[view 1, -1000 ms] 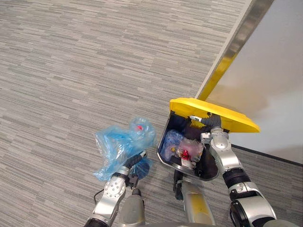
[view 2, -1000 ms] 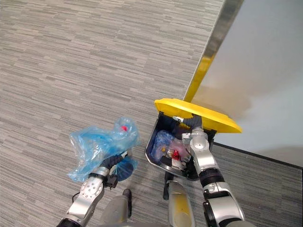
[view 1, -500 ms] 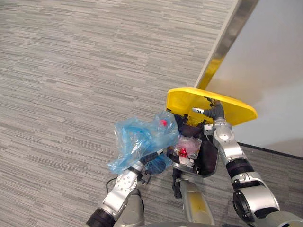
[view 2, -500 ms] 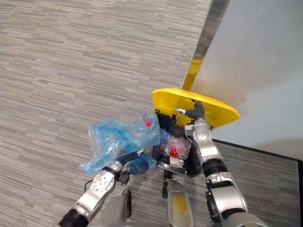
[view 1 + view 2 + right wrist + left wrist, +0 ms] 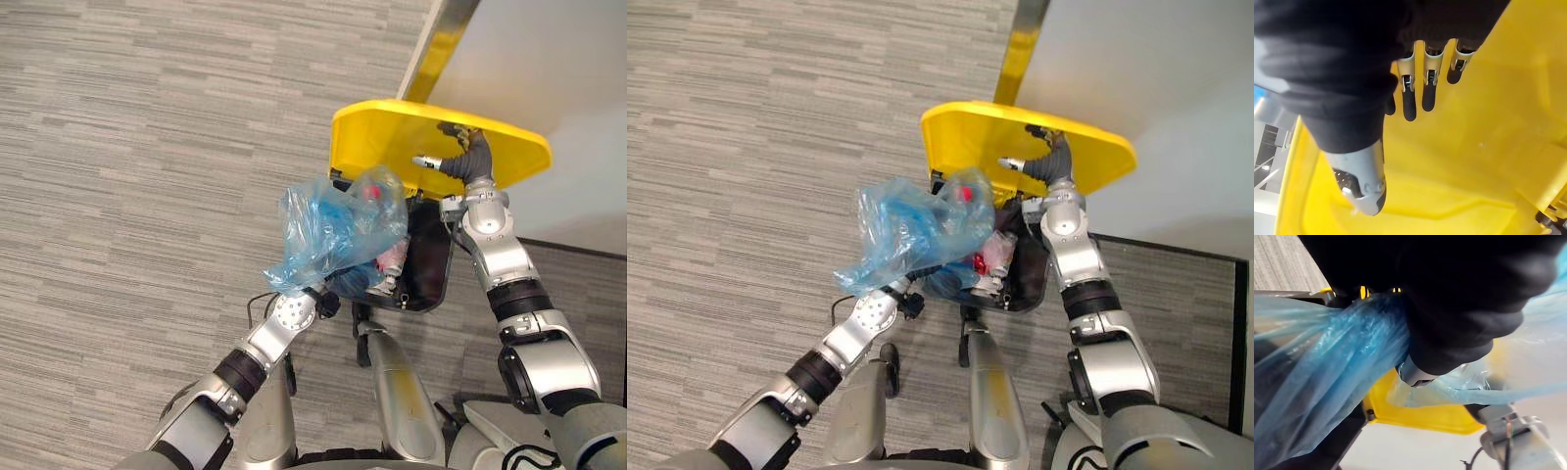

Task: Gather rubbish on tea table into small bin, then transfer packed bag to large trash can.

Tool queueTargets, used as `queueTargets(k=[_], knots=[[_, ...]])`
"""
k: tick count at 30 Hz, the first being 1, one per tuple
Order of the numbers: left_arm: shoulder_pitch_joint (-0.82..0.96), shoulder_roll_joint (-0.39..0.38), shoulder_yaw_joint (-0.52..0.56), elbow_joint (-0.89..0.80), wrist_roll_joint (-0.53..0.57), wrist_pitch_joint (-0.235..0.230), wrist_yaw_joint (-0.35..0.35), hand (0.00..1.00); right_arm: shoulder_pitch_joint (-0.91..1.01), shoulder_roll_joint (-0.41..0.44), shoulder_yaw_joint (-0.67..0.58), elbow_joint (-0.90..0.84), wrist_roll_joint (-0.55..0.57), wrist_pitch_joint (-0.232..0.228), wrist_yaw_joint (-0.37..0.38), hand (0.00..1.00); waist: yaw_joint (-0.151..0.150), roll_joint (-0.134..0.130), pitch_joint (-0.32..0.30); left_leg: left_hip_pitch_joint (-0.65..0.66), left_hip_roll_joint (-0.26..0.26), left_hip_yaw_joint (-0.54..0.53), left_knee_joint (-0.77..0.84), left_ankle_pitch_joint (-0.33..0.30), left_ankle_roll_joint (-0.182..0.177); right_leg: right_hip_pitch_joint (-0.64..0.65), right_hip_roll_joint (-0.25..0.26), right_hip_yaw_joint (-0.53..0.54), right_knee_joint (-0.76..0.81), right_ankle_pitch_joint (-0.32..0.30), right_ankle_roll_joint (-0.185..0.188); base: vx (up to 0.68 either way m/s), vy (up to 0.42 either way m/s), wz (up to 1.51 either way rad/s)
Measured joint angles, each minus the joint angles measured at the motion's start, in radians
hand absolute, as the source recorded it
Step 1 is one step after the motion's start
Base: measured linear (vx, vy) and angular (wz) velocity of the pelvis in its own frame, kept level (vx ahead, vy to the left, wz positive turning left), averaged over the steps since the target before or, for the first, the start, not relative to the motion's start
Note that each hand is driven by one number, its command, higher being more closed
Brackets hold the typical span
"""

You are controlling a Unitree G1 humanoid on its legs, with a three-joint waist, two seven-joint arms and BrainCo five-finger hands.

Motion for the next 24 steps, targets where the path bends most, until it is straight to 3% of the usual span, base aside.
queueTargets(k=[11,14,21,22,24], knots=[[-0.226,-0.043,-0.027,0.179,0.042,0.031,-0.001,1.00,0.000,-0.001,0.062,-0.317,0.006,-0.006,-0.022,0.00,-0.004,0.006,0.036,-0.232,0.045,0.040,0.206,-0.076,0.012,-0.204,0.005,0.021,0.104,-0.004,0.004,-0.02,0.008,-0.10],[-0.257,-0.047,-0.021,0.185,0.067,0.042,0.003,1.00,-0.006,0.013,0.095,-0.382,0.011,-0.032,-0.023,0.00,0.003,0.006,0.036,-0.288,0.057,0.061,0.248,-0.091,0.019,-0.259,0.006,0.030,0.127,-0.003,0.003,0.00,0.027,-0.13],[-0.278,-0.077,0.026,0.266,0.116,0.061,0.003,1.00,-0.061,0.027,0.136,-0.396,0.011,-0.050,-0.030,0.00,0.002,0.007,0.037,-0.338,0.060,0.081,0.279,-0.102,0.031,-0.305,0.004,0.045,0.141,-0.002,0.001,0.04,0.026,-0.04],[-0.279,-0.082,0.045,0.272,0.120,0.067,0.003,0.00,-0.062,0.027,0.145,-0.396,0.011,-0.054,-0.032,0.00,0.002,0.007,0.037,-0.338,0.060,0.084,0.281,-0.103,0.032,-0.306,0.004,0.047,0.141,-0.002,0.001,0.03,0.022,-0.03],[-0.291,-0.093,0.066,0.299,0.147,0.074,0.007,0.00,-0.068,0.028,0.161,-0.396,0.012,-0.057,-0.033,0.00,0.002,0.007,0.037,-0.340,0.060,0.094,0.286,-0.107,0.036,-0.312,0.004,0.055,0.143,-0.002,0.001,0.03,0.027,-0.09]])
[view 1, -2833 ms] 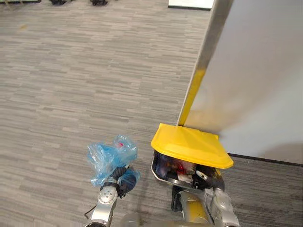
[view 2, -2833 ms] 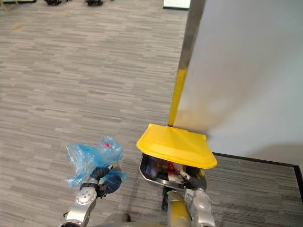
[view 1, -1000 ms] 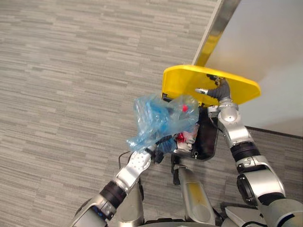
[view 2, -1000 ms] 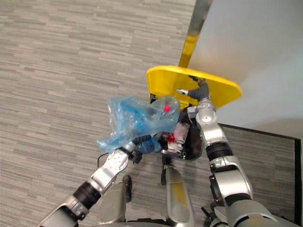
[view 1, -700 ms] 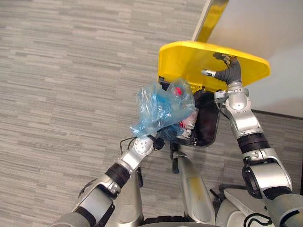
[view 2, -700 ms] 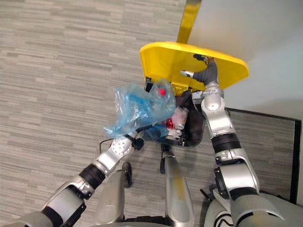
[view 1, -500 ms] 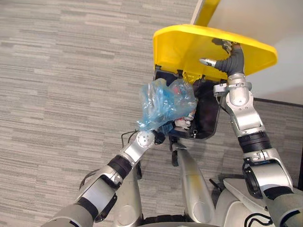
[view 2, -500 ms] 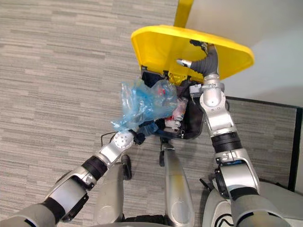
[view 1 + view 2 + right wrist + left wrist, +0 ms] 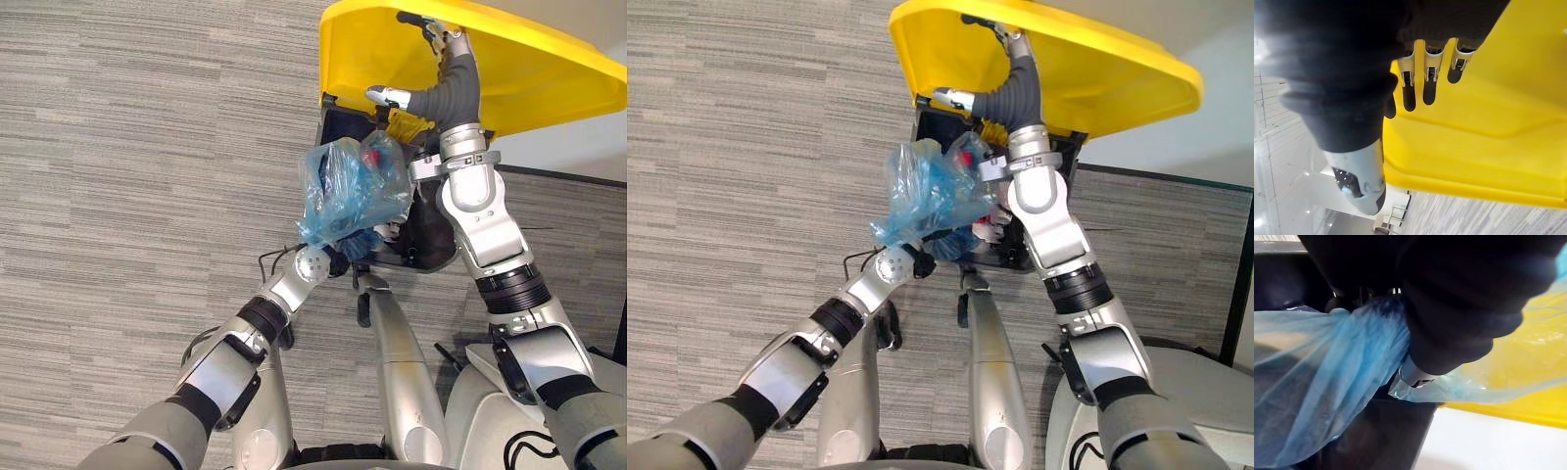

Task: Gather rubbish on tea table into small bin, then transfer packed bag to large trash can.

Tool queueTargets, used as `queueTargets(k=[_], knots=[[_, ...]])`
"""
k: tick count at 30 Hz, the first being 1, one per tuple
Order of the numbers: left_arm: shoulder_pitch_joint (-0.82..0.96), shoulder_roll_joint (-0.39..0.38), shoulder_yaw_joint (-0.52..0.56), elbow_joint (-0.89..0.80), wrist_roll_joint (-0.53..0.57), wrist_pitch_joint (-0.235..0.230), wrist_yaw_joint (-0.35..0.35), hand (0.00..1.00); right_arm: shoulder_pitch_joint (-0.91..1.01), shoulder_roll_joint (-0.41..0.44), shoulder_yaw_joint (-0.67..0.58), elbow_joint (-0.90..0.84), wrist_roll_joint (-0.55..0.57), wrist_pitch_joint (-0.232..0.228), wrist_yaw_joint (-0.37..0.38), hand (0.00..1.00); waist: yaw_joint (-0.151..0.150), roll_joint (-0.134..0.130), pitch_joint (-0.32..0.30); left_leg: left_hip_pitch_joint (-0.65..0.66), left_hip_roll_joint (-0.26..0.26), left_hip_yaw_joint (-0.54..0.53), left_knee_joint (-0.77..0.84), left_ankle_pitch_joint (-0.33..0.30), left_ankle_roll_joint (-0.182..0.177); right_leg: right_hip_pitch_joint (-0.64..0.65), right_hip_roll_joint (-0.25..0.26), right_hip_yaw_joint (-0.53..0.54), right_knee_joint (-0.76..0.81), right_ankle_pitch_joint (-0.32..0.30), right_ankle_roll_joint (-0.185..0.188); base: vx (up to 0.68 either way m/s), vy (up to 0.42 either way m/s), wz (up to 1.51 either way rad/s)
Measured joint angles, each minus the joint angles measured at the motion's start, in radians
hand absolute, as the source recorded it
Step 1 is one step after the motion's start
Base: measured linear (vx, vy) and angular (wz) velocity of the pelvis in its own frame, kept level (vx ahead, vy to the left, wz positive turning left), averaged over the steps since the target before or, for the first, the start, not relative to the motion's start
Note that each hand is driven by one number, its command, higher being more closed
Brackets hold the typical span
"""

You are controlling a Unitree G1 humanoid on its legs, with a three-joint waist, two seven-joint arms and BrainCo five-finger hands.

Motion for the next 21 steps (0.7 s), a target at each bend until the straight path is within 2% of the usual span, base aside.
queueTargets(k=[3,7,16,21], knots=[[-0.008,-0.014,0.074,0.010,0.031,0.016,0.021,0.00,-0.028,0.000,0.005,-0.001,0.000,-0.014,-0.003,0.00,-0.001,0.002,0.001,-0.024,0.000,0.015,0.019,-0.009,0.006,-0.031,0.000,0.016,0.014,0.001,-0.001,0.02,0.027,-0.11],[-0.012,-0.025,0.114,0.037,0.063,0.052,0.045,0.00,-0.032,0.000,0.005,-0.008,0.002,-0.014,-0.008,0.00,0.001,0.002,0.001,-0.030,0.000,0.015,0.023,-0.010,0.007,-0.038,0.000,0.017,0.018,0.001,-0.002,0.03,0.006,-0.01],[-0.002,-0.035,0.112,0.033,0.096,0.058,0.056,0.00,-0.023,0.012,0.006,0.002,0.021,-0.010,-0.007,0.00,0.004,0.006,-0.001,0.001,0.000,0.016,0.025,-0.011,0.009,-0.010,0.000,0.020,0.021,0.001,-0.002,0.00,0.000,0.00],[0.000,-0.040,0.106,0.025,0.109,0.057,0.056,0.00,0.015,0.016,0.010,0.002,0.019,-0.011,-0.006,0.00,0.011,0.017,-0.007,0.038,0.001,0.010,0.013,-0.011,0.009,0.029,0.000,0.014,0.011,0.002,-0.002,0.01,-0.011,0.03]])
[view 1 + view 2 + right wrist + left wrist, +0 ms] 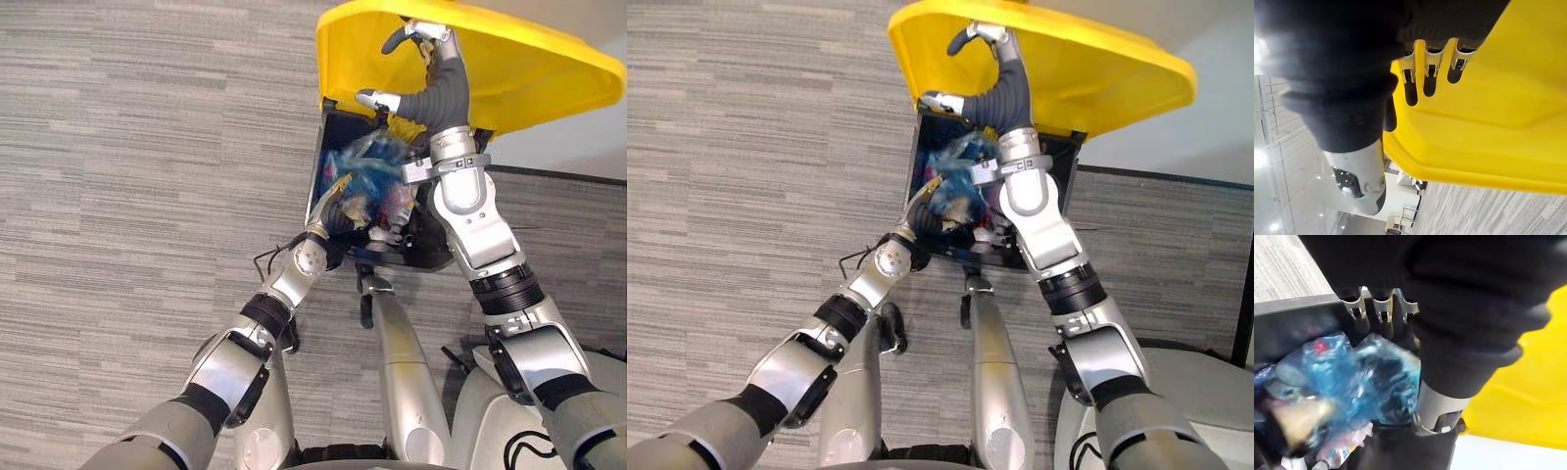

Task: Gather rubbish on tea table into small bin, then transfer packed bag to large trash can.

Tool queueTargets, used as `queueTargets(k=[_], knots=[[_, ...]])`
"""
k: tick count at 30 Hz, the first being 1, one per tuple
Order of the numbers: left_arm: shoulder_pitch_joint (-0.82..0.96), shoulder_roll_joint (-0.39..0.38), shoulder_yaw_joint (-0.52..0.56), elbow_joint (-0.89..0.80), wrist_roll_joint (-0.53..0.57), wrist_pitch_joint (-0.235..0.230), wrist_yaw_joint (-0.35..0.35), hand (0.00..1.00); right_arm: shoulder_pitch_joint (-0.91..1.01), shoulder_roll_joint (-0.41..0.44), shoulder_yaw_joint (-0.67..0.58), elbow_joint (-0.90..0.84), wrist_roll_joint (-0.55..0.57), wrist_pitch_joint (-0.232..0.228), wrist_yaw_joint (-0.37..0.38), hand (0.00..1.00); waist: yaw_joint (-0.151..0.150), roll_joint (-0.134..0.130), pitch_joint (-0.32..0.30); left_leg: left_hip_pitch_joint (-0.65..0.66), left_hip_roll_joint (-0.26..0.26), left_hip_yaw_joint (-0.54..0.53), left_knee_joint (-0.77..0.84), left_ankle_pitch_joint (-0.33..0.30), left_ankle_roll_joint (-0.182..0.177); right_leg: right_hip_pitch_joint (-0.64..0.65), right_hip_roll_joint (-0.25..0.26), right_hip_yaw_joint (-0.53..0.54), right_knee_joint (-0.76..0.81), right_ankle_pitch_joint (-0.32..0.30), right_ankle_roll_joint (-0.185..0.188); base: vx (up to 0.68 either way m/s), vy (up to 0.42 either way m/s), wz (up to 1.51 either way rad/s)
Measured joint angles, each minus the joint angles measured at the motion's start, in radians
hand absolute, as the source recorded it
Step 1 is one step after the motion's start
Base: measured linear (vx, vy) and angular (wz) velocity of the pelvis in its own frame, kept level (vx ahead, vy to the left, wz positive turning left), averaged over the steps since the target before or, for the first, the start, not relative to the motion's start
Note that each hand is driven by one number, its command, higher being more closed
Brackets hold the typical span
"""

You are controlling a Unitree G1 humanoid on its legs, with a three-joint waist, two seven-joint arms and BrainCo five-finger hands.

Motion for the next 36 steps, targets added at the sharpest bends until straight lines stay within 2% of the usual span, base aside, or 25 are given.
queueTargets(k=[6,12,16,19,20,23,27,31,34,36], knots=[[0.055,0.008,-0.041,-0.069,-0.003,-0.015,-0.005,0.00,0.045,-0.004,0.000,0.001,-0.001,0.002,0.022,0.00,0.018,0.018,-0.014,0.059,-0.004,-0.001,-0.031,0.003,-0.003,0.056,-0.003,-0.005,-0.018,-0.001,-0.001,0.03,-0.018,0.03],[0.201,0.053,-0.056,-0.276,-0.098,-0.058,-0.033,0.00,0.186,-0.010,0.000,-0.002,-0.065,0.000,0.044,0.00,0.023,0.024,-0.034,0.150,-0.026,-0.021,-0.101,0.030,-0.015,0.139,-0.030,-0.040,-0.018,-0.029,-0.024,0.05,-0.032,0.21],[0.363,0.158,-0.053,-0.452,-0.227,-0.100,-0.072,0.00,0.383,-0.013,-0.009,-0.027,-0.099,0.000,0.070,0.00,0.051,0.023,-0.081,0.247,-0.045,-0.039,-0.191,0.060,-0.030,0.213,-0.050,-0.063,-0.017,-0.063,-0.022,0.07,-0.072,0.27],[0.501,0.255,0.011,-0.505,-0.314,-0.140,-0.111,0.00,0.501,-0.024,-0.023,-0.001,-0.120,-0.008,0.105,0.00,0.047,0.022,-0.120,0.317,-0.067,-0.073,-0.280,0.096,-0.039,0.270,-0.069,-0.090,-0.032,-0.084,-0.014,0.06,-0.101,0.37],[0.560,0.282,0.051,-0.503,-0.350,-0.142,-0.125,0.00,0.529,-0.024,-0.031,0.043,-0.120,-0.008,0.112,0.00,0.045,0.021,-0.144,0.335,-0.070,-0.089,-0.317,0.108,-0.040,0.292,-0.068,-0.106,-0.059,-0.084,-0.012,0.06,-0.098,0.32],[0.672,0.307,0.122,-0.495,-0.386,-0.143,-0.154,0.00,0.593,-0.026,-0.081,0.129,-0.121,-0.006,0.132,0.00,0.046,0.021,-0.167,0.390,-0.068,-0.110,-0.391,0.135,-0.046,0.352,-0.058,-0.133,-0.113,-0.086,0.000,0.09,-0.071,0.23],[0.814,0.300,0.209,-0.336,-0.384,-0.137,-0.195,0.00,0.667,0.005,-0.135,0.213,-0.156,-0.004,0.159,0.00,0.047,0.012,-0.222,0.465,-0.055,-0.115,-0.500,0.181,-0.062,0.409,-0.040,-0.152,-0.162,-0.080,-0.007,0.13,-0.042,0.07],[0.855,0.259,0.309,-0.121,-0.312,-0.104,-0.219,0.00,0.671,0.048,-0.164,0.291,-0.200,-0.004,0.178,0.00,0.047,-0.001,-0.262,0.531,-0.051,-0.105,-0.575,0.208,-0.069,0.451,-0.033,-0.152,-0.191,-0.079,-0.009,0.10,-0.010,-0.03],[0.882,0.236,0.367,-0.027,-0.260,-0.095,-0.219,0.00,0.691,0.063,-0.164,0.321,-0.238,-0.005,0.192,0.00,0.047,-0.006,-0.289,0.583,-0.045,-0.090,-0.606,0.212,-0.069,0.489,-0.023,-0.146,-0.212,-0.075,-0.014,0.05,0.011,-0.12],[0.905,0.234,0.403,0.021,-0.241,-0.084,-0.218,0.00,0.704,0.083,-0.164,0.345,-0.250,-0.005,0.195,0.00,0.047,-0.021,-0.315,0.598,-0.043,-0.083,-0.620,0.215,-0.071,0.494,-0.016,-0.135,-0.217,-0.074,-0.015,0.02,-0.005,-0.15]])
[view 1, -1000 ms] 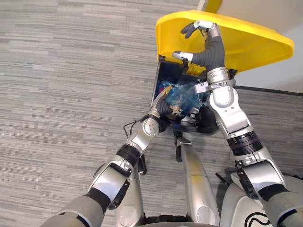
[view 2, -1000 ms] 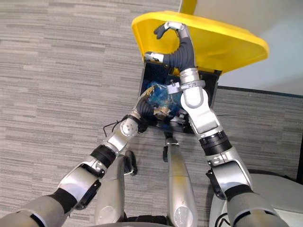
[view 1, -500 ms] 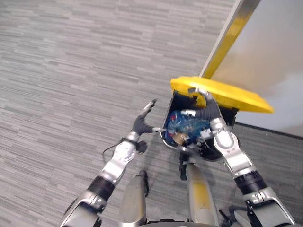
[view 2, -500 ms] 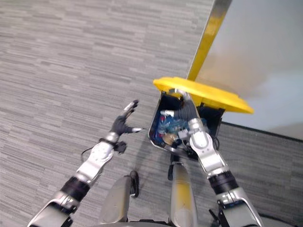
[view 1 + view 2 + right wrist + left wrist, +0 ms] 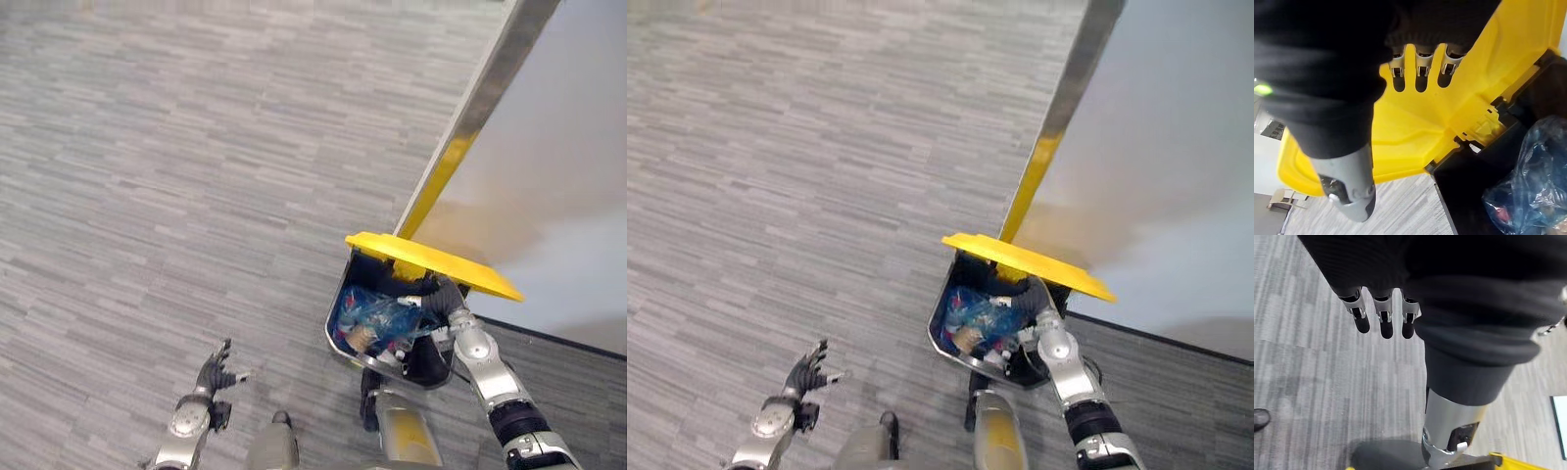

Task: Gather rubbish on tea table into small bin, then transfer packed bag to large trash can.

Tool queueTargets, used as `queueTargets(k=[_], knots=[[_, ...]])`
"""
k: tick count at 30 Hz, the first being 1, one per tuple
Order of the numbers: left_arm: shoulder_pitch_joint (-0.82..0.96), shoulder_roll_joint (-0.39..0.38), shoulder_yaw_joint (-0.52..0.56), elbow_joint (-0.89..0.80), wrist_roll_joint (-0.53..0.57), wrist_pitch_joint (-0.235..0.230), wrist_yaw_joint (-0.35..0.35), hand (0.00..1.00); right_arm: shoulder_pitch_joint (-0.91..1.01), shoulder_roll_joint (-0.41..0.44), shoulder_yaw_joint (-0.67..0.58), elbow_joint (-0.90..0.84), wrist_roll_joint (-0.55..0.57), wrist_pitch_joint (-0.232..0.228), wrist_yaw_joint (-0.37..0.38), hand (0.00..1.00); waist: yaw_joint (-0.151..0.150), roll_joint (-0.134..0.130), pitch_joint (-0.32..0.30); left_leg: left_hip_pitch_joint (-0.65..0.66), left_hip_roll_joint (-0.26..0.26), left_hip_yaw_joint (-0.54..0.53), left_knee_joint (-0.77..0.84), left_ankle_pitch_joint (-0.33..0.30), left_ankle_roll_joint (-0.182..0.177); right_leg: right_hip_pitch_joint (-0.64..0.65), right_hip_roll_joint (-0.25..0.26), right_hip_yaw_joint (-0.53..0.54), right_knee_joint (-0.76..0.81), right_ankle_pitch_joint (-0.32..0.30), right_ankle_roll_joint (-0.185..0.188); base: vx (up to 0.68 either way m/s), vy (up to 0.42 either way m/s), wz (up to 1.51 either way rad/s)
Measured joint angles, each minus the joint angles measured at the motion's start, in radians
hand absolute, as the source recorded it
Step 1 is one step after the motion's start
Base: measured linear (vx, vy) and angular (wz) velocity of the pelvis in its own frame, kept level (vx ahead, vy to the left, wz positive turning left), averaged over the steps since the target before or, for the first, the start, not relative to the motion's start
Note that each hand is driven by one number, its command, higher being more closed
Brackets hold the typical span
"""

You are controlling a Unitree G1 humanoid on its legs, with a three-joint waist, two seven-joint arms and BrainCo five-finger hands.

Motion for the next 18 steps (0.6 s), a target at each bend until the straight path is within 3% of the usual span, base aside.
queueTargets(k=[8,10,12,14,15,16,17,18], knots=[[0.037,-0.040,0.037,0.073,0.024,0.025,0.001,0.00,0.027,0.028,0.011,0.073,-0.028,0.000,0.005,0.00,0.001,-0.025,-0.013,0.083,0.005,0.055,-0.004,-0.004,0.001,0.048,0.023,0.053,-0.002,0.014,0.015,-0.03,-0.011,-0.21],[0.034,-0.055,0.055,0.071,0.022,0.024,0.003,0.00,0.031,0.033,0.031,0.097,-0.036,0.001,0.016,0.00,0.000,-0.036,-0.004,0.086,0.002,0.075,0.051,-0.033,0.006,0.046,0.024,0.085,0.023,0.018,0.024,-0.09,0.025,-0.38],[0.033,-0.060,0.061,0.069,0.020,0.024,0.005,0.00,0.055,0.048,0.031,0.096,-0.048,0.000,0.023,0.00,-0.003,-0.046,0.009,0.078,0.000,0.084,0.102,-0.051,0.014,0.045,0.021,0.101,0.038,0.028,0.064,-0.14,0.038,-0.27],[0.027,-0.067,0.065,0.066,0.019,0.023,0.005,0.00,0.110,0.049,0.033,0.090,-0.056,0.000,0.030,0.00,-0.009,-0.061,0.019,0.057,-0.013,0.083,0.125,-0.051,0.031,0.032,0.014,0.129,0.014,0.071,0.145,-0.24,0.012,-0.31],[0.030,-0.084,0.073,0.067,0.011,0.022,0.008,0.00,0.150,0.053,0.033,0.085,-0.056,0.000,0.041,0.00,-0.006,-0.042,0.027,0.027,0.011,0.111,0.123,-0.029,0.043,-0.015,0.014,0.128,0.136,0.051,0.087,-0.29,-0.049,-0.28],[0.030,-0.089,0.073,0.066,0.008,0.024,0.008,0.00,0.181,0.055,0.032,0.087,-0.056,0.000,0.045,0.00,-0.009,-0.048,0.026,0.023,0.008,0.106,0.121,-0.021,0.042,-0.035,0.003,0.122,0.261,0.006,0.041,-0.32,-0.085,-0.08],[0.034,-0.099,0.072,0.064,0.002,0.024,0.015,0.00,0.249,0.064,0.030,0.091,-0.056,0.001,0.050,0.00,-0.010,-0.055,0.022,0.026,0.008,0.104,0.109,-0.007,0.040,-0.035,-0.018,0.115,0.443,-0.051,0.039,-0.17,-0.047,0.09],[0.042,-0.103,0.072,0.064,0.001,0.024,0.021,0.00,0.276,0.071,0.029,0.096,-0.056,-0.001,0.053,0.00,-0.008,-0.058,0.020,0.029,0.009,0.105,0.101,0.000,0.037,-0.018,-0.028,0.114,0.494,-0.068,0.043,-0.15,-0.101,0.00]])
